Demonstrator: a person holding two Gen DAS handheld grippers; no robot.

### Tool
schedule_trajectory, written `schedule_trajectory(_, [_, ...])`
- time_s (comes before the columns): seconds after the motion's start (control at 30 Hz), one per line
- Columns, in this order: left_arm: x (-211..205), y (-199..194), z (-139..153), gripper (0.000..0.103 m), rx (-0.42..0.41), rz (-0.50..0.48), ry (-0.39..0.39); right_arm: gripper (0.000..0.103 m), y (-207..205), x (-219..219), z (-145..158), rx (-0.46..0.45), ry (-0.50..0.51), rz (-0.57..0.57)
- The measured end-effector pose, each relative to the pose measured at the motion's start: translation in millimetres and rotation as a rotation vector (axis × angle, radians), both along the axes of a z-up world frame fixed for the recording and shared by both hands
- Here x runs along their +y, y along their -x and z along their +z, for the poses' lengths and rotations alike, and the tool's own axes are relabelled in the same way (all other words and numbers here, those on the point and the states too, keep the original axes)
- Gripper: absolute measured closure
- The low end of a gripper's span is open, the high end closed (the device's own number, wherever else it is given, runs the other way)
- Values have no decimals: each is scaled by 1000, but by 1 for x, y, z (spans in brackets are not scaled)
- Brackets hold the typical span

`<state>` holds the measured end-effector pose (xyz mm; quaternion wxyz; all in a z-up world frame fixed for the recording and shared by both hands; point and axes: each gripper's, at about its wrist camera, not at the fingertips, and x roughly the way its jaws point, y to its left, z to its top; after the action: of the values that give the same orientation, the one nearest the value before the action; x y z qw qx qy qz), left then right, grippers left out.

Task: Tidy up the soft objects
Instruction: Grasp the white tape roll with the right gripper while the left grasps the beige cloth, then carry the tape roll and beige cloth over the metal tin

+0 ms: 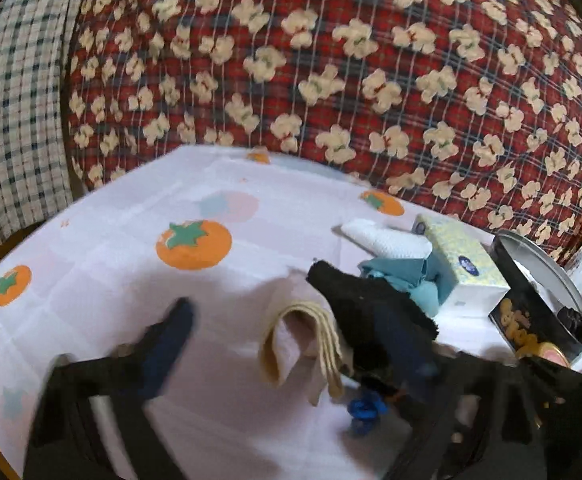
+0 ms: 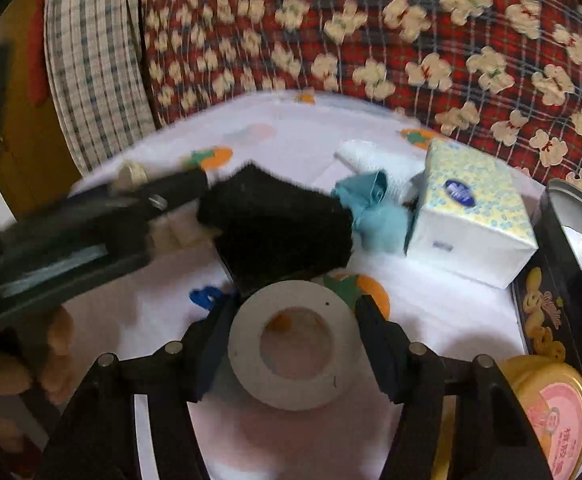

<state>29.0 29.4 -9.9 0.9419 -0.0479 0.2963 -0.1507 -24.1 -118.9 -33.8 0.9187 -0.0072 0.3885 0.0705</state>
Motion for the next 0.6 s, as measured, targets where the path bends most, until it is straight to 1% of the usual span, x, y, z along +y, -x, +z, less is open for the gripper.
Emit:
schedule_trajectory(0.03, [0,-3,-2,37,19,4,-2,38,5,-3,5,-33,-15,-8])
schedule_trajectory(0.07, [0,-6,-4,48,35,-4,6,38,8,-4,7,-55,-24,-15])
schedule_trajectory(0.1, [1,-9,-6,54,56,-13,17,38,11,-6,9,-75,-31,-21])
schedule_trajectory(0.17, [4,-12,-10,79,83,-20,41,38,16,-9,14,-115,-42,-45])
schedule_trajectory(0.27, [6,-13,-12,90,100,-52,74,38,21,-11,19,-153,-45,-65])
schedule_trajectory(0.33, [4,-11,-11,93,90,-69,77,38,26,-11,23,-182,-43,-72])
schedule_trajectory(0.4, [1,-8,-8,93,67,-85,74,38,32,-11,26,-215,-39,-79])
schedule_trajectory(0.6, [4,21,10,93,-104,-67,71,38,53,-10,37,-338,-22,-103])
